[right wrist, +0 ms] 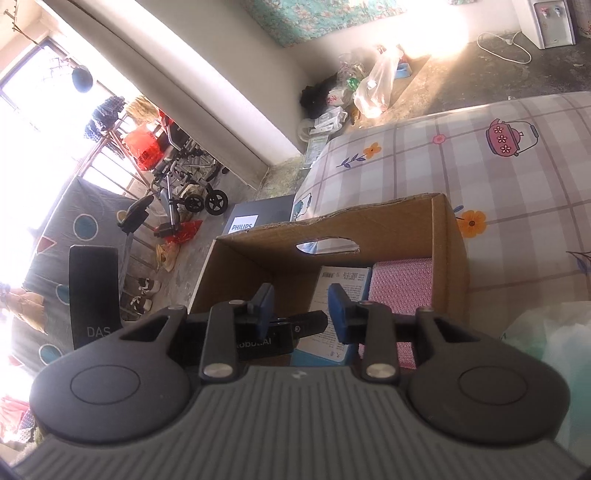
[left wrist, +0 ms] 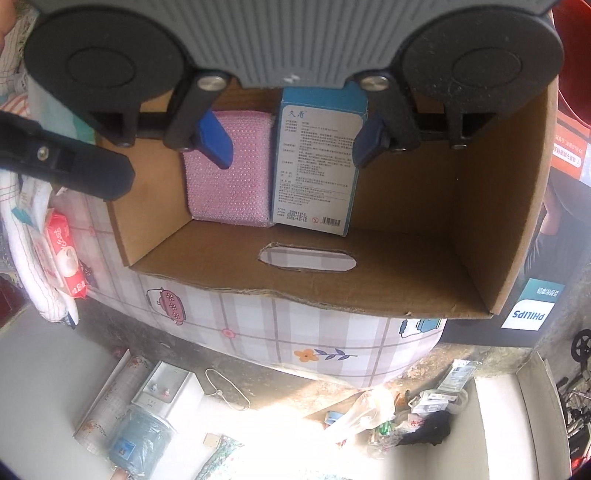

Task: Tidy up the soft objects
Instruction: 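Lower the carton beside the sponge and open the right tool, then reach the right tool to the white cotton swab bag and grasp it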

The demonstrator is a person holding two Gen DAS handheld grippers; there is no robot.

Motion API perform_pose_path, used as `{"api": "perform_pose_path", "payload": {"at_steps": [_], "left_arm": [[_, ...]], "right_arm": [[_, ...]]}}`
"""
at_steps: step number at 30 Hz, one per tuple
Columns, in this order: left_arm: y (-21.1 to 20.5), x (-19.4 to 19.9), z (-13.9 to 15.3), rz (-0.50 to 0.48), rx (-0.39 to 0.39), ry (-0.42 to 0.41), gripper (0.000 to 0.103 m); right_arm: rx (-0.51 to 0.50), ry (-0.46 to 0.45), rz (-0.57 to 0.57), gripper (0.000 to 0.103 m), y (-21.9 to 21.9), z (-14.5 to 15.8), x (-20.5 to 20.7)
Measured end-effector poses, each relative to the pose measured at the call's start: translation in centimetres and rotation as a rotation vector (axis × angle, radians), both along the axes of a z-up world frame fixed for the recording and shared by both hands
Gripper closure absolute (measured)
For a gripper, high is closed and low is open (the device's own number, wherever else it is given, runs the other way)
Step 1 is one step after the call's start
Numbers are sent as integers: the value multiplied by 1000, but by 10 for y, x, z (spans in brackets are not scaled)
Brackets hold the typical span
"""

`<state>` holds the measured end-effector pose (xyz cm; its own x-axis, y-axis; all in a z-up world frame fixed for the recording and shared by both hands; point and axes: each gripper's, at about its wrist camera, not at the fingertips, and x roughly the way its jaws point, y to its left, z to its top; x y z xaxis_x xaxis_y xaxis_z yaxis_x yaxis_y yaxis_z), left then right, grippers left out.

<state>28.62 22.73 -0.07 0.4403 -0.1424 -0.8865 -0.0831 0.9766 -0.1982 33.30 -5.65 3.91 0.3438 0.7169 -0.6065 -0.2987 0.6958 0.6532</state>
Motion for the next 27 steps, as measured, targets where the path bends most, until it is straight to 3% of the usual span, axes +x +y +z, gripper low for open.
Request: {"api": "perform_pose_path", "payload": {"at_steps": [6, 14, 21, 27], "left_arm": [[-41, -18, 46, -67, 12, -103, 27], [-143, -24, 90, -250, 6, -248, 20], [-251, 0, 70, -397, 15, -230, 20], [-327, 33, 31, -459, 6, -167, 20]], "right_arm": [[49, -77, -57, 58, -55, 26, -15], [58, -153, -248, 50, -186, 50, -28], [7, -124, -449, 49, -319, 22, -28], [-50, -33, -540, 49, -390, -25, -6]]}}
